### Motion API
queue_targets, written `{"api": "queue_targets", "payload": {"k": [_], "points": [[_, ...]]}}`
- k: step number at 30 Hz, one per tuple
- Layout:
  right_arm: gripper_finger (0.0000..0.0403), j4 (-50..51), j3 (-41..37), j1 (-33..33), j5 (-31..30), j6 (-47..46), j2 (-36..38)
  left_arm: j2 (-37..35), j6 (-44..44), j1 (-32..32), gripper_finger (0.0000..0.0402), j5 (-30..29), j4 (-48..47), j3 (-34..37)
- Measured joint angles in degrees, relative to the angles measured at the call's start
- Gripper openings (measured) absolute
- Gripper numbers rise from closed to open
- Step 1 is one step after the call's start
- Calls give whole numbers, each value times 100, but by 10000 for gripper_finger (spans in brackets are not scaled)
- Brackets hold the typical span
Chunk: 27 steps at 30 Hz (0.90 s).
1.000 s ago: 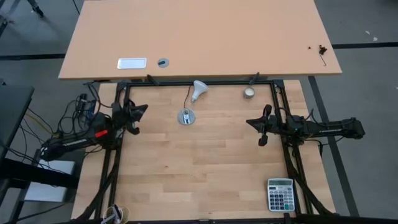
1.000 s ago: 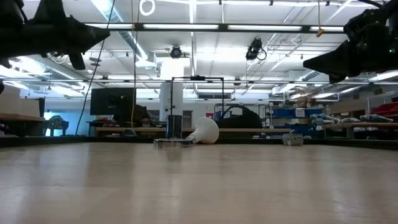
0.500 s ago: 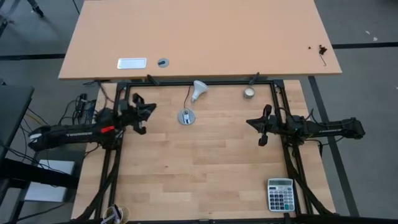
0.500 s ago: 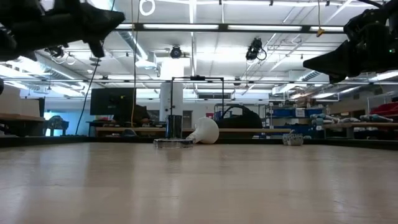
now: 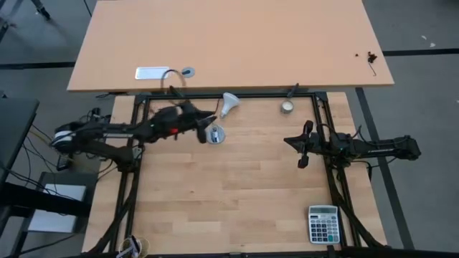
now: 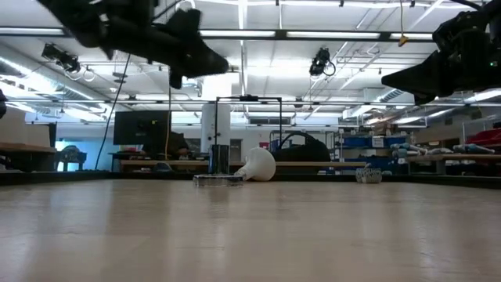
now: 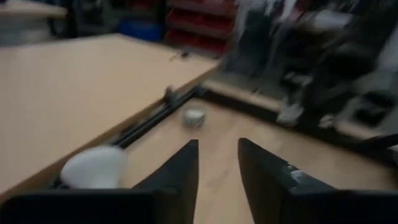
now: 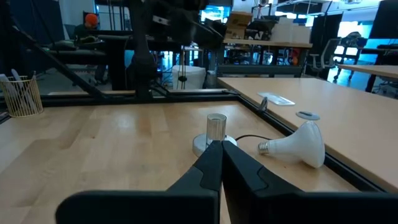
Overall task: Screw lightbulb
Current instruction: Insert the light into the lamp socket
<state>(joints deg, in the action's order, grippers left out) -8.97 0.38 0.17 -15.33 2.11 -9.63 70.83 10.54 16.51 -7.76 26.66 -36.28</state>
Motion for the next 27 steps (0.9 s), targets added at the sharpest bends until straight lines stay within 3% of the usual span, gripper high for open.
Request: {"api": "queue_targets", "payload": {"k": [8,20,27], "points": [[19,0,0,0,0,0,-1,1470,-293,35,178,-1188,-1176,-1325],[19,-2,-1,1,1,1,-1,3299,-130,729,196,-1236,-3515,-3315],[19,-39,0,-1,-1,0,-1,3980,-125,1108,196,-894,-3752,-3835]]}}
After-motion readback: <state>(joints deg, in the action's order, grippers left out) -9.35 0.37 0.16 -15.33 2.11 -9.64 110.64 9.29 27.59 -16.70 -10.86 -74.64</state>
